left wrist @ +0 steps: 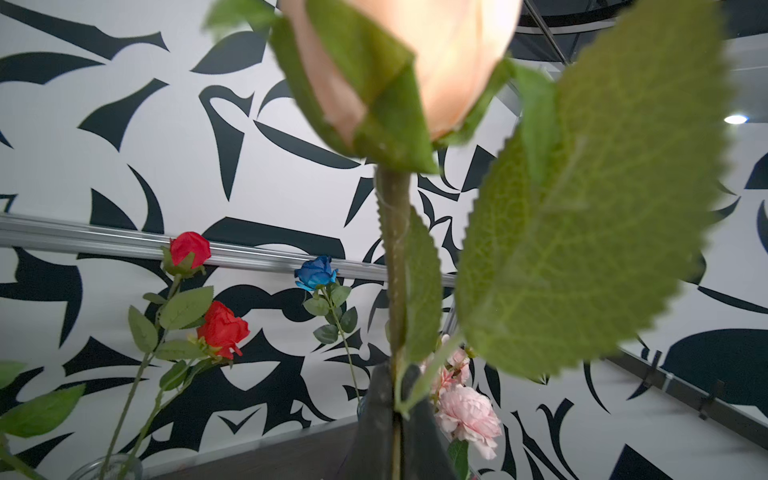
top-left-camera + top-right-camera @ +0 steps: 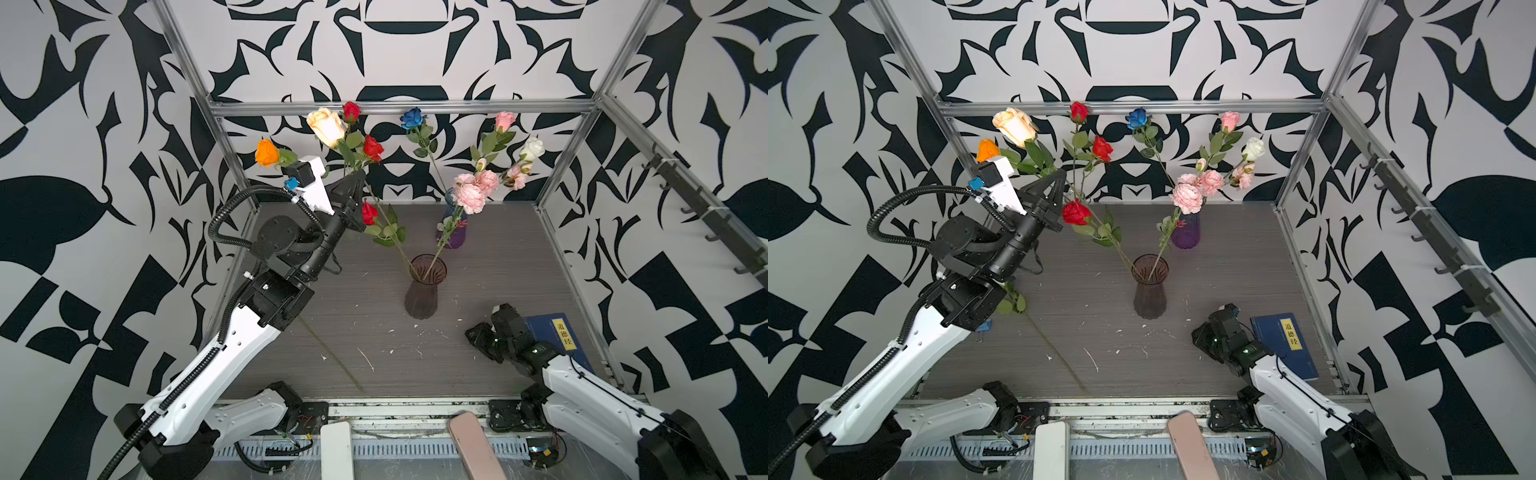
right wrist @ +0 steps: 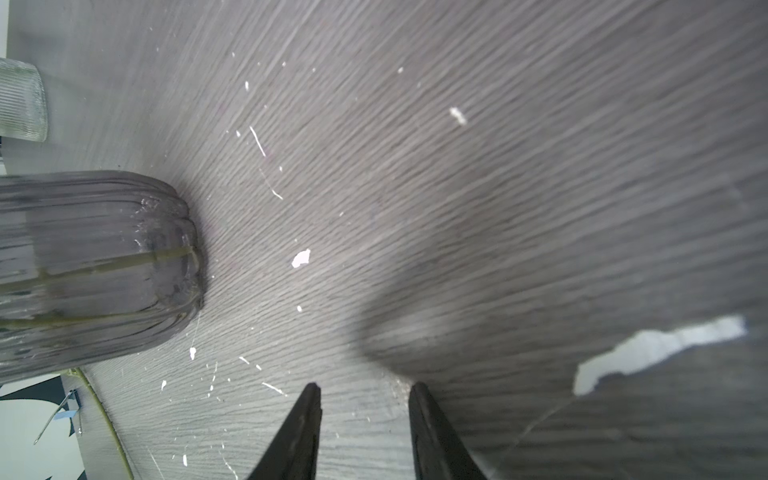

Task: Arrange the flowers into the vase
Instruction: 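Lift the peach rose with the left gripper toward the dark purple vase, then carry the peach rose over the dark purple vase and lower its stem in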

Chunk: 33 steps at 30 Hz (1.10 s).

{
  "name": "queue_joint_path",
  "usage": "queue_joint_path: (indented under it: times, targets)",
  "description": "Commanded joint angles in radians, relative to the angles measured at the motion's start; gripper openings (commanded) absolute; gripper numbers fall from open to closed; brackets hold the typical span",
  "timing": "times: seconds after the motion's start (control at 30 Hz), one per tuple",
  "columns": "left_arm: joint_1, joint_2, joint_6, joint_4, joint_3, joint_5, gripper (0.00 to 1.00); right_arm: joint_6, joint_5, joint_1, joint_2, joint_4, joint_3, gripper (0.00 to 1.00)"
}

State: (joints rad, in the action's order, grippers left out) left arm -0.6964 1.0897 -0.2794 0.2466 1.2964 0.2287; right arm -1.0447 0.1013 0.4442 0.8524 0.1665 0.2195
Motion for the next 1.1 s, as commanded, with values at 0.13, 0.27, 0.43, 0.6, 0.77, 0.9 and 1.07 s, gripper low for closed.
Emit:
queue_joint_path:
  times: [0.13,0.27,0.43,0.6,0.77,0.9,1.07]
  targets:
    - [-0.017,0.047,0.04,0.074,0.086,0.031,0.0,0.005,0.0,-0.007,0.007,0.016,-0.001,0.39]
    - [-0.022,0.058,-0.02,0.077,0.095,0.02,0.0,0.002,0.0,-0.009,-0.005,0.018,-0.005,0.39]
    - [-0.035,0.056,-0.07,0.07,0.1,0.0,0.0,0.002,-0.002,-0.011,-0.015,0.022,-0.008,0.39]
    - [-0.04,0.056,-0.1,0.03,0.093,-0.001,0.0,0.003,0.001,-0.012,-0.006,0.021,-0.005,0.39]
    - [-0.048,0.047,-0.13,0.01,0.061,-0.007,0.0,0.003,0.003,-0.014,-0.01,0.021,-0.007,0.39]
    - [-0.048,0.047,-0.144,-0.029,0.047,-0.006,0.0,0.004,0.003,-0.013,-0.01,0.019,-0.007,0.39]
    - [-0.048,0.04,-0.155,-0.059,0.019,-0.005,0.0,0.004,0.005,-0.014,-0.002,0.016,-0.005,0.39]
